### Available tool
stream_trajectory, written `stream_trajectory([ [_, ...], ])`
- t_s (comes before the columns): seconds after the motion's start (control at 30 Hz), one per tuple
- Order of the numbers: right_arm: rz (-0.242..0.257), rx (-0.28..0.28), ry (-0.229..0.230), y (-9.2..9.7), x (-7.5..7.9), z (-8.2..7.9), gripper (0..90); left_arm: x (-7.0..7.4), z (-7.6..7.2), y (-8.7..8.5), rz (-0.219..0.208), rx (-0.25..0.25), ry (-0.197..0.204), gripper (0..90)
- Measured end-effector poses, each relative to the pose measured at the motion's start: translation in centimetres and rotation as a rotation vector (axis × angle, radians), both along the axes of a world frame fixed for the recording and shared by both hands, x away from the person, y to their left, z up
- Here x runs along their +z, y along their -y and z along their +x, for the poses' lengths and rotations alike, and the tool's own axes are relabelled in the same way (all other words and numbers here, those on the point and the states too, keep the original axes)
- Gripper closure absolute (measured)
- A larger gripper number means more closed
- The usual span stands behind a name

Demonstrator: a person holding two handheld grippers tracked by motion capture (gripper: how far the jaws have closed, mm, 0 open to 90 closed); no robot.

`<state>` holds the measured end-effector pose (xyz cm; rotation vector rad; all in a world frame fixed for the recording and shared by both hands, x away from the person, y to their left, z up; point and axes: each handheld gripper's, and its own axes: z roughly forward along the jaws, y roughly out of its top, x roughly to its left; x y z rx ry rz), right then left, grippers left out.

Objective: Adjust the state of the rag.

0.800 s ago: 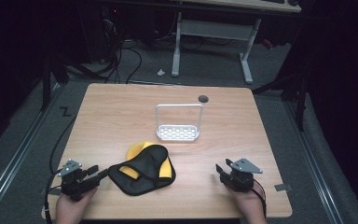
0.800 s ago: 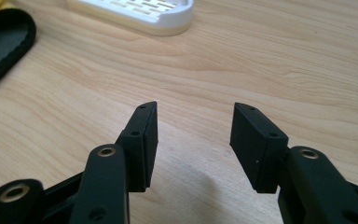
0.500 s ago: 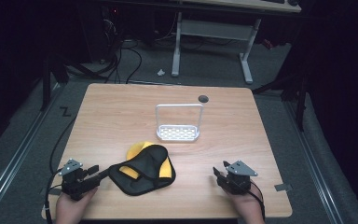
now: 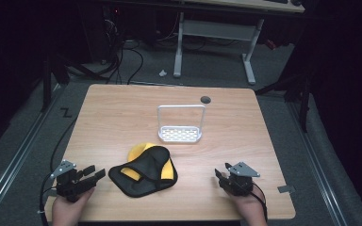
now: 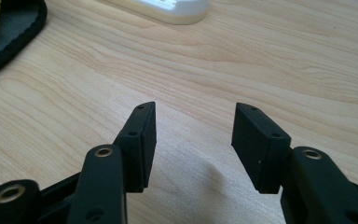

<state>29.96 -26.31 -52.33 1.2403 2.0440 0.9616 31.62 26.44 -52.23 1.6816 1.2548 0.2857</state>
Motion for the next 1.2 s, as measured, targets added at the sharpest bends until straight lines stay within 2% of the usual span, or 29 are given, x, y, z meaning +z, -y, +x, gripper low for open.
stream_trajectory([
  [0.03, 0.001, 0.003, -0.001, -0.1, 0.0, 0.0, 50.6, 0.6, -0.2, 0.3, -0.015, -0.008, 0.025, 41.2],
  [0.07, 0.001, 0.003, -0.001, -0.1, 0.0, 0.0, 50.6, 0.6, -0.2, 0.3, -0.015, -0.008, 0.025, 40.6],
  [0.13, -0.001, 0.005, -0.006, -0.2, -0.1, 0.1, 50.5, 1.5, -0.5, 0.8, -0.041, -0.025, 0.052, 39.7],
  [0.33, -0.01, 0.018, -0.012, -0.3, -0.2, 0.2, 50.3, 4.5, -0.7, 3.2, -0.069, -0.109, 0.127, 37.6],
  [0.37, -0.011, 0.018, -0.015, -0.3, -0.3, 0.2, 50.3, 5.4, -0.5, 4.6, -0.056, -0.154, 0.148, 36.3],
  [0.4, -0.011, 0.017, -0.018, -0.3, -0.3, 0.2, 50.3, 5.7, -0.4, 5.4, -0.039, -0.175, 0.155, 35.7],
  [0.43, -0.011, 0.017, -0.018, -0.3, -0.3, 0.2, 50.3, 5.7, -0.4, 5.4, -0.039, -0.175, 0.155, 35.6],
  [0.5, -0.01, 0.021, -0.015, -0.3, -0.2, 0.2, 50.2, 6.1, 0.3, 6.9, -0.013, -0.212, 0.146, 36.0],
  [0.53, -0.01, 0.022, -0.015, -0.3, -0.2, 0.2, 50.1, 6.4, 1.0, 8.3, 0.0, -0.234, 0.135, 36.1],
  [0.57, -0.01, 0.022, -0.015, -0.3, -0.2, 0.2, 50.1, 6.4, 1.0, 8.3, 0.0, -0.234, 0.135, 36.2],
  [0.63, -0.009, 0.025, -0.016, -0.3, -0.2, 0.1, 50.1, 6.8, 1.8, 9.5, 0.008, -0.252, 0.134, 36.2],
  [0.77, -0.007, 0.032, -0.016, -0.3, -0.2, 0.1, 50.1, 7.4, 3.2, 11.4, 0.085, -0.269, 0.117, 35.7],
  [0.8, -0.005, 0.031, -0.018, -0.4, -0.2, 0.1, 50.1, 7.3, 3.5, 11.7, 0.113, -0.264, 0.098, 35.8],
  [0.87, -0.002, 0.03, -0.013, -0.3, -0.2, 0.1, 50.0, 6.8, 4.0, 11.9, 0.128, -0.271, 0.047, 37.2],
  [0.9, 0.0, 0.031, -0.011, -0.3, -0.1, 0.1, 50.0, 6.3, 4.1, 12.0, 0.15, -0.271, 0.019, 38.6],
  [0.97, 0.001, 0.036, -0.007, -0.3, -0.1, 0.1, 50.0, 5.5, 4.2, 12.0, 0.19, -0.265, -0.012, 47.3],
  [1.07, 0.005, 0.036, -0.011, -0.3, -0.1, 0.1, 50.0, 4.2, 4.1, 11.6, 0.19, -0.269, -0.058, 52.7],
  [1.13, 0.005, 0.039, -0.011, -0.4, -0.1, 0.1, 50.1, 3.7, 3.8, 11.5, 0.206, -0.277, -0.057, 65.1],
  [1.2, 0.003, 0.042, -0.012, -0.5, -0.2, 0.1, 50.0, 3.4, 3.3, 11.7, 0.223, -0.289, -0.053, 71.9],
])
